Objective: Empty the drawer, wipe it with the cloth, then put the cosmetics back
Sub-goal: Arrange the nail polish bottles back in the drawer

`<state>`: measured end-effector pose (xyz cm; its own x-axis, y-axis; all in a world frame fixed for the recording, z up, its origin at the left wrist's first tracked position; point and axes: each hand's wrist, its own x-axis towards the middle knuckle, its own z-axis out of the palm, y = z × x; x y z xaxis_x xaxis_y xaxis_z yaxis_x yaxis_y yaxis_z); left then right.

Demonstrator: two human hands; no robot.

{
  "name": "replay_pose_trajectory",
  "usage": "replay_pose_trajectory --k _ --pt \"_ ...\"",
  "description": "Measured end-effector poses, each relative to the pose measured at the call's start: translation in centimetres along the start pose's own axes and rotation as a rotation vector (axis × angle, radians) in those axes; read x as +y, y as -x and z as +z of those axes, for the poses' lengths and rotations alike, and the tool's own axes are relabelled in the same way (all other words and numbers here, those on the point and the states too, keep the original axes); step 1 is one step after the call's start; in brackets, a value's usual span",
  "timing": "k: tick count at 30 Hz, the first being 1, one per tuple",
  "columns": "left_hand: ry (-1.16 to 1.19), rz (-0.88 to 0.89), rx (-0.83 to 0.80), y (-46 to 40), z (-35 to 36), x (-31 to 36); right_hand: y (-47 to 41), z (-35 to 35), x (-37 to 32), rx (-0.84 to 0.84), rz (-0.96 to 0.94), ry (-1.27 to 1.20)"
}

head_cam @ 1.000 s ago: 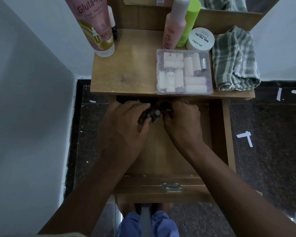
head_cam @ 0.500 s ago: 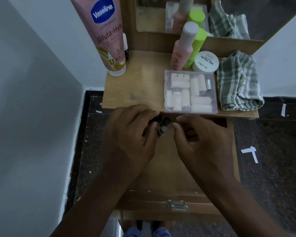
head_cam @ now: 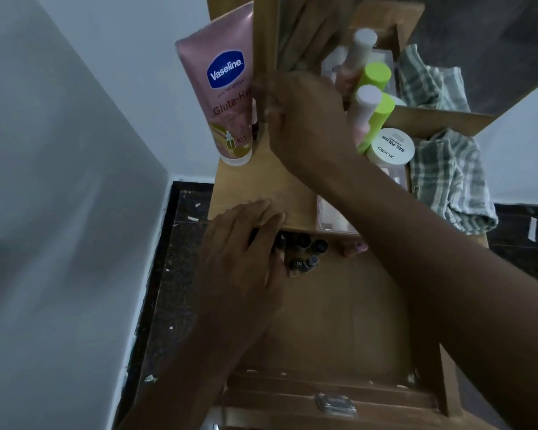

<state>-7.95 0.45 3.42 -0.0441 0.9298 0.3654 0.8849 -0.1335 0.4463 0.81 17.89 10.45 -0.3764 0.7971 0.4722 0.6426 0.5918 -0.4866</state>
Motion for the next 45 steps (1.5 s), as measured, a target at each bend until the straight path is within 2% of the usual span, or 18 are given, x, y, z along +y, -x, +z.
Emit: replay_pose_trajectory --k 4,11,15,19,22,28,36,40,45 --pt "0.004 -0.002 -0.009 -0.1 -0.1 -0.1 -0.8 0.5 0.7 -0.100 -0.024 -0.008" --pt "0.056 -0.032 0.025 -0.5 -0.1 -0.5 -1.3 1.2 1.5 -0.096 0.000 0.053" --pt "0.112 -0.087 0.047 -0.9 -0.6 -0.6 -0.9 0.8 1.8 -0.004 0.030 0.065" --pt "0.212 -0.200 0.079 -2.1 -2.1 0.3 1.3 -1.5 0.4 0.067 0.066 -0.041" --pt "0.319 -0.226 0.074 -2.5 -3.2 1.4 4.8 -4.8 -1.8 0.016 0.106 -0.107" --pt "0.348 -0.085 0.019 -0.2 -3.1 3.7 13.3 -8.5 -4.0 -0.145 0.321 -0.296" --pt "0.313 -0.005 -0.206 4.1 0.9 4.9 21.7 -8.5 -1.6 -0.273 0.505 -0.213" --pt "0.268 -0.086 -0.262 4.5 2.8 5.8 24.4 -7.5 0.4 -0.382 0.626 -0.086" --pt "0.208 -0.173 -0.251 4.2 4.6 7.4 25.6 -5.1 2.3 -0.362 0.629 -0.048"
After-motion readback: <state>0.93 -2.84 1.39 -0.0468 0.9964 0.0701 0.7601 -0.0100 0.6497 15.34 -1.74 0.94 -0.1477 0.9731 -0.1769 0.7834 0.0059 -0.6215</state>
